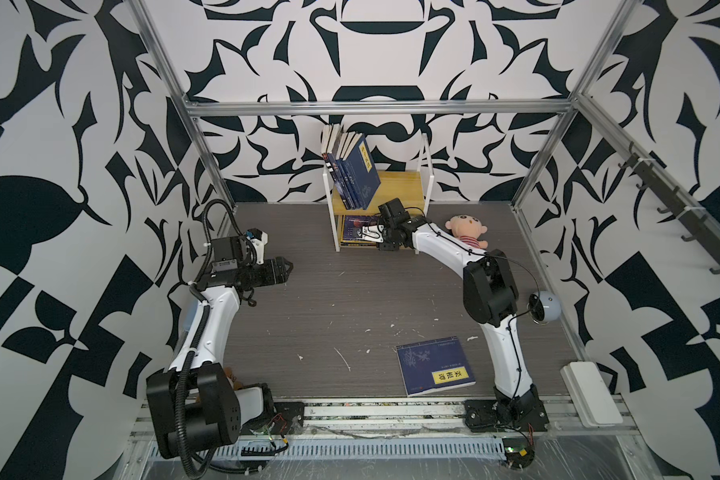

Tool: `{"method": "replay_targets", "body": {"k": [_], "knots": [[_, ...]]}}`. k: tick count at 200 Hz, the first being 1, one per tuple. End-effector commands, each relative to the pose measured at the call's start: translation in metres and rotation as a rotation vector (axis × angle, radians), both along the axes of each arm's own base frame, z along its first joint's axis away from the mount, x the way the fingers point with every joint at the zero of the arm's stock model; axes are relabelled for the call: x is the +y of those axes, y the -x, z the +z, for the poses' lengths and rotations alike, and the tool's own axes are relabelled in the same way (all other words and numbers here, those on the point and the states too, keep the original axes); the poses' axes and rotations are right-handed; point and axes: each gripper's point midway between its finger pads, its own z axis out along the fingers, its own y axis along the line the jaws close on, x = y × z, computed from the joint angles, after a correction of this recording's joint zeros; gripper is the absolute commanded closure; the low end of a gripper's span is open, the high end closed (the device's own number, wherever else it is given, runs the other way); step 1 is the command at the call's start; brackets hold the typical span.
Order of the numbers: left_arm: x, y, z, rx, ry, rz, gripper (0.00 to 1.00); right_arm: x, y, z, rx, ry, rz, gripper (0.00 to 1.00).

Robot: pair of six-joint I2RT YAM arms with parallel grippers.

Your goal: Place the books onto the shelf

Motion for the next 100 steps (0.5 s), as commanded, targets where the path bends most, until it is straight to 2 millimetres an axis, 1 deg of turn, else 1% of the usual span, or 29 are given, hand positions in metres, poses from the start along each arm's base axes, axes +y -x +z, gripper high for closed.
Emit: {"method": "replay_targets", "body": {"k": [1,23,68,100], "knots": [[-0.002,0.003,0.003,-0.017,0.005,-0.005,0.19,0.012,-0.012,0.030,-0.071,-0.064,-0.012,0.62],[-0.002,0.002,0.003,-0.017,0.004,-0.004,0.19,0.014,-0.015,0.033,-0.085,-0.070,-0.013,0.66],[-0.002,0.002,0.002,-0.016,0.004,-0.004,0.19,0.015,-0.017,0.038,-0.099,-0.082,-0.017,0.67],[-0.002,0.002,0.002,-0.018,0.004,-0.004,0.19,0.014,-0.022,0.039,-0.119,-0.087,-0.038,0.66]]}}
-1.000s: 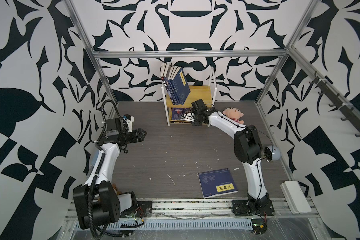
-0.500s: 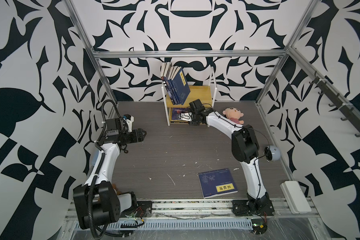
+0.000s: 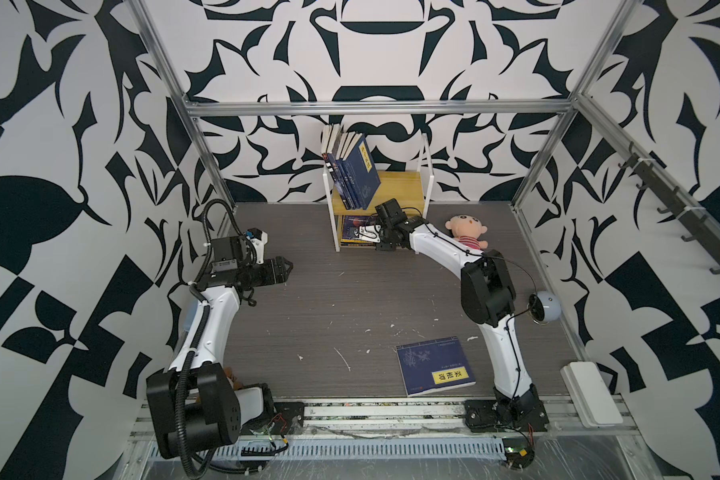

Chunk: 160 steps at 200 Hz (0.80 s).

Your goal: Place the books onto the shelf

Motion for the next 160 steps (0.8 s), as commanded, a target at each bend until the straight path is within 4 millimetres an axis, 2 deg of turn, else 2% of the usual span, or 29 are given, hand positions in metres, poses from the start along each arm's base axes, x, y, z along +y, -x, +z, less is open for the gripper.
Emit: {"method": "replay_targets", "body": {"k": [1,65,91,109,124,127,132,136,140,160], "knots": [[-0.002,0.003,0.001,-0.010,0.005,-0.003,0.19,0.009,-0.019,0.034,-0.104,-0.071,-0.031,0.66],[-0.002,0.004,0.000,-0.009,0.005,-0.005,0.19,0.010,-0.023,0.038,-0.130,-0.078,-0.041,0.67],[-0.003,0.004,0.001,-0.010,0.007,-0.006,0.19,0.012,-0.012,0.047,-0.113,-0.087,-0.024,0.59],[-0.004,0.005,0.003,-0.012,0.004,-0.017,0.19,0.008,0.011,0.060,-0.069,-0.105,0.004,0.52],[-0.006,0.005,0.005,-0.017,0.015,-0.033,0.18,-0.001,0.041,0.073,-0.037,-0.120,0.044,0.47],[-0.008,0.005,0.005,-0.018,0.017,-0.037,0.18,-0.003,0.049,0.074,-0.030,-0.121,0.059,0.41],[-0.009,0.006,0.005,-0.017,0.021,-0.043,0.18,-0.007,0.061,0.077,-0.024,-0.122,0.086,0.19],[-0.009,0.006,0.005,-0.018,0.024,-0.047,0.17,-0.009,0.072,0.078,-0.017,-0.124,0.110,0.14],[-0.011,0.006,0.006,-0.020,0.028,-0.054,0.17,-0.012,0.083,0.079,-0.009,-0.125,0.131,0.02],[-0.019,0.007,0.006,-0.019,0.055,-0.090,0.16,-0.028,0.132,0.085,0.018,-0.113,0.175,0.00]]}}
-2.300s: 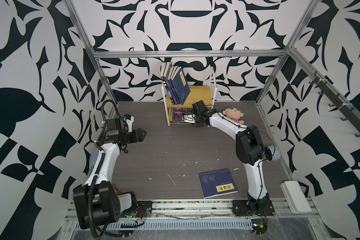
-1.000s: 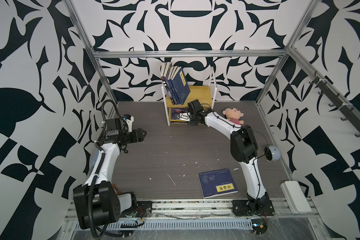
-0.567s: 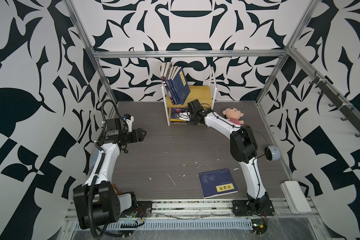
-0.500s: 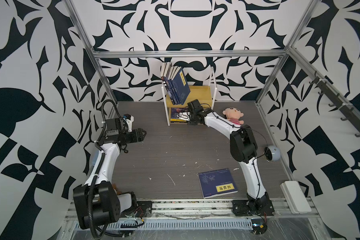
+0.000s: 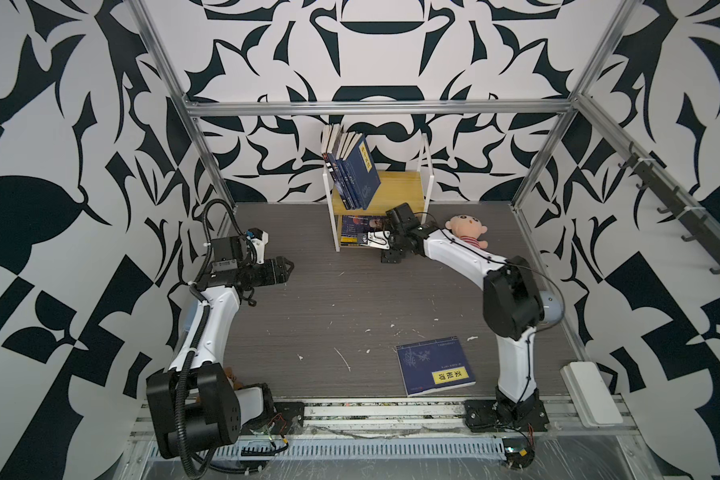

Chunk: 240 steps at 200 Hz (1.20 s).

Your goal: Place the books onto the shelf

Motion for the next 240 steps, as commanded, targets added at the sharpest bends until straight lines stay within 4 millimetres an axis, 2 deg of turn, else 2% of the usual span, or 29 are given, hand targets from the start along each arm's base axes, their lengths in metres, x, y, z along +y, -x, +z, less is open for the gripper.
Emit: {"method": "replay_targets", "body": {"k": [1,24,54,71,90,93,106,120,157,196,215,240], "knots": [[-0.014,0.006,0.004,-0.012,0.041,-0.065,0.16,-0.005,0.057,0.048,-0.020,-0.067,0.103,0.00],[-0.022,0.009,0.003,-0.001,0.076,-0.098,0.10,-0.022,0.126,0.031,0.036,-0.022,0.169,0.00],[-0.025,0.009,0.000,0.016,0.086,-0.109,0.09,-0.050,0.220,-0.019,0.184,0.108,0.249,0.01],[-0.028,0.010,0.000,0.023,0.101,-0.124,0.08,-0.069,0.258,-0.040,0.246,0.171,0.273,0.01],[-0.028,0.011,0.001,0.026,0.098,-0.130,0.04,-0.086,0.288,-0.051,0.308,0.198,0.294,0.02],[-0.028,0.010,-0.008,0.056,0.102,-0.128,0.04,-0.089,0.291,-0.052,0.317,0.200,0.297,0.02],[-0.027,0.009,-0.012,0.068,0.097,-0.125,0.00,-0.098,0.303,-0.059,0.348,0.214,0.305,0.02],[-0.026,0.010,-0.016,0.079,0.094,-0.126,0.00,-0.104,0.314,-0.068,0.378,0.240,0.320,0.02],[-0.025,0.009,-0.018,0.096,0.087,-0.132,0.01,-0.117,0.324,-0.103,0.421,0.343,0.336,0.03],[-0.026,0.010,-0.017,0.098,0.089,-0.137,0.00,-0.112,0.341,-0.105,0.530,0.328,0.353,0.03],[-0.026,0.011,-0.017,0.094,0.086,-0.142,0.00,-0.118,0.341,-0.112,0.530,0.364,0.353,0.03],[-0.027,0.011,-0.016,0.089,0.086,-0.145,0.00,-0.119,0.326,-0.126,0.434,0.398,0.330,0.04]]}}
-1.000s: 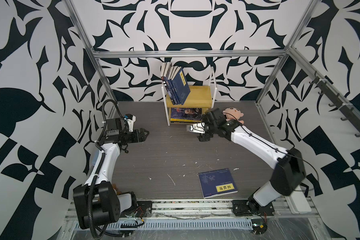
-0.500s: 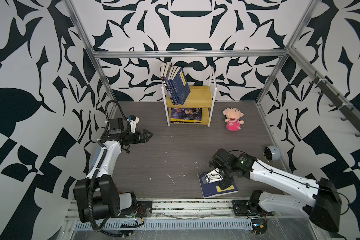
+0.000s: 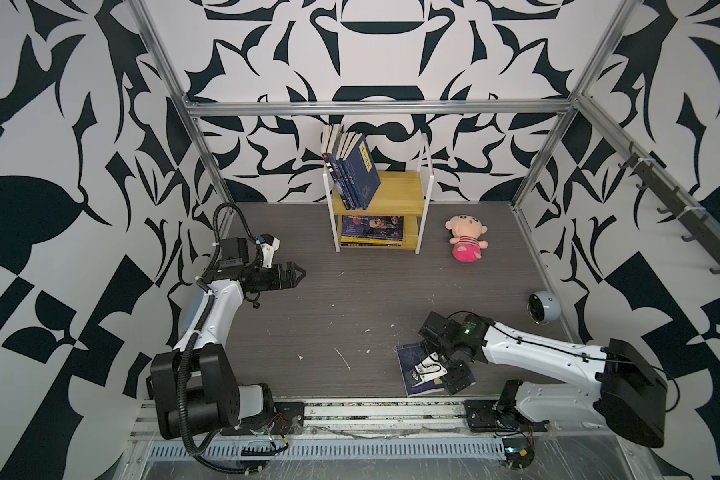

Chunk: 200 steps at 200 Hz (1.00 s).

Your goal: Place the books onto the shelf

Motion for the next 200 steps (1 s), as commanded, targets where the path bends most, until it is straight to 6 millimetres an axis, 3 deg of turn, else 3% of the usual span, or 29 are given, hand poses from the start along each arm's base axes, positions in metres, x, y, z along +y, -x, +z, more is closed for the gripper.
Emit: {"method": "replay_targets", "body": {"k": [1,36,56,81,91,101,120,151,173,200], "knots": [[-0.003,0.000,0.009,-0.015,0.006,-0.023,0.00,-0.002,-0.010,-0.010,-0.070,0.021,-0.010,0.04],[-0.009,0.000,0.016,-0.028,0.020,-0.055,0.00,0.000,-0.054,-0.007,-0.291,0.046,-0.031,0.09],[-0.020,0.000,0.021,-0.031,0.004,-0.107,0.01,-0.006,-0.089,0.000,-0.448,0.106,-0.010,0.10],[-0.051,0.003,0.023,-0.034,-0.030,-0.217,0.01,0.001,-0.141,0.024,-0.640,0.103,-0.042,0.09],[-0.066,0.005,0.024,-0.032,-0.041,-0.260,0.01,0.001,-0.147,0.033,-0.650,0.110,-0.072,0.08],[-0.079,0.009,0.026,-0.025,-0.050,-0.301,0.01,0.003,-0.132,0.037,-0.552,0.088,-0.073,0.08],[-0.097,0.017,0.027,-0.015,-0.049,-0.355,0.01,0.002,-0.066,0.042,-0.245,0.020,0.010,0.05],[-0.097,0.024,0.017,-0.009,-0.055,-0.365,0.00,-0.001,0.000,0.045,-0.044,-0.036,0.091,0.03],[-0.093,0.024,0.013,-0.005,-0.065,-0.359,0.00,-0.004,0.021,0.031,-0.014,-0.010,0.149,0.02],[-0.092,0.023,0.013,-0.005,-0.067,-0.352,0.00,-0.007,0.028,0.001,-0.051,0.079,0.246,0.03]]}}
